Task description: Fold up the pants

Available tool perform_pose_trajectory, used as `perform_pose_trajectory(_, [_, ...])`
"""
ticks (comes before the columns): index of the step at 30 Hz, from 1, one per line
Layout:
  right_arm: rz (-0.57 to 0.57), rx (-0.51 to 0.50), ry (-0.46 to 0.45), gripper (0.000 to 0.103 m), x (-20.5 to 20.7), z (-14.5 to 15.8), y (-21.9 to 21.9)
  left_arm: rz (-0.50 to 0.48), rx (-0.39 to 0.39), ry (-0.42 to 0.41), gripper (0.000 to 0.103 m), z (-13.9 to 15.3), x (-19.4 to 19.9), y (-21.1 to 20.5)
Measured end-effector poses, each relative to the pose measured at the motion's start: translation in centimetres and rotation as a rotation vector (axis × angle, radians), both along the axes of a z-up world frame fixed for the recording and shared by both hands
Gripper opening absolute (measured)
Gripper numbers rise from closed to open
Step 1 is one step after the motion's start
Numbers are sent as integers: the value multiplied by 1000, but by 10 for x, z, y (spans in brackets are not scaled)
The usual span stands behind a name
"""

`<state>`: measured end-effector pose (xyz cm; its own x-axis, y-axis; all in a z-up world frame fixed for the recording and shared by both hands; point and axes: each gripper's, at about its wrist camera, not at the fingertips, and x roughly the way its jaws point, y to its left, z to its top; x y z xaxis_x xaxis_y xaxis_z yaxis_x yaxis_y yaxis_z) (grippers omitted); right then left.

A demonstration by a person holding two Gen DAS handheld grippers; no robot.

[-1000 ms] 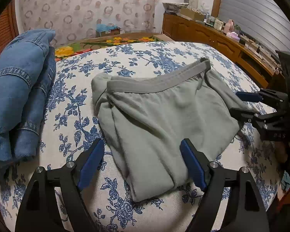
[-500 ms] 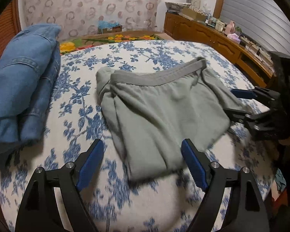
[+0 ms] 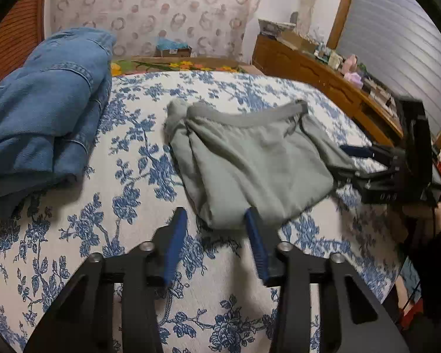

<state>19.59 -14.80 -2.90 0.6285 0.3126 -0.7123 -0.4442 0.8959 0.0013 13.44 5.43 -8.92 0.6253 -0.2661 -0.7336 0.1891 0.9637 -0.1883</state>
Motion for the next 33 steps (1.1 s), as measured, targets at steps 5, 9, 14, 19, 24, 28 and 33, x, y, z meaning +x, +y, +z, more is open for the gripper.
perform_pose_trajectory(5, [0,0,0,84,0,0,0,-6,-7,37,36,-8,8,-1])
perform_pose_trajectory(9, [0,0,0,84,-1,0,0,-8,-17,45,36,-9,12,-2])
perform_pose_trajectory(14, [0,0,-1,84,-1,0,0,-29,-24,23,14,-5,6,-4])
perform_pose_trajectory(19, [0,0,-1,84,-1,0,0,-3,-23,-25,12,6,0,3])
perform_pose_trajectory(24, [-1,1,-1,84,-1,-1,0,-3,-11,1,12,-3,1,3])
perform_pose_trajectory(28, [-1,1,-1,84,-1,0,0,-4,-15,12,12,-7,1,3])
perform_pose_trajectory(33, [5,30,12,83,-3,2,-5,-7,-4,11,12,-7,0,2])
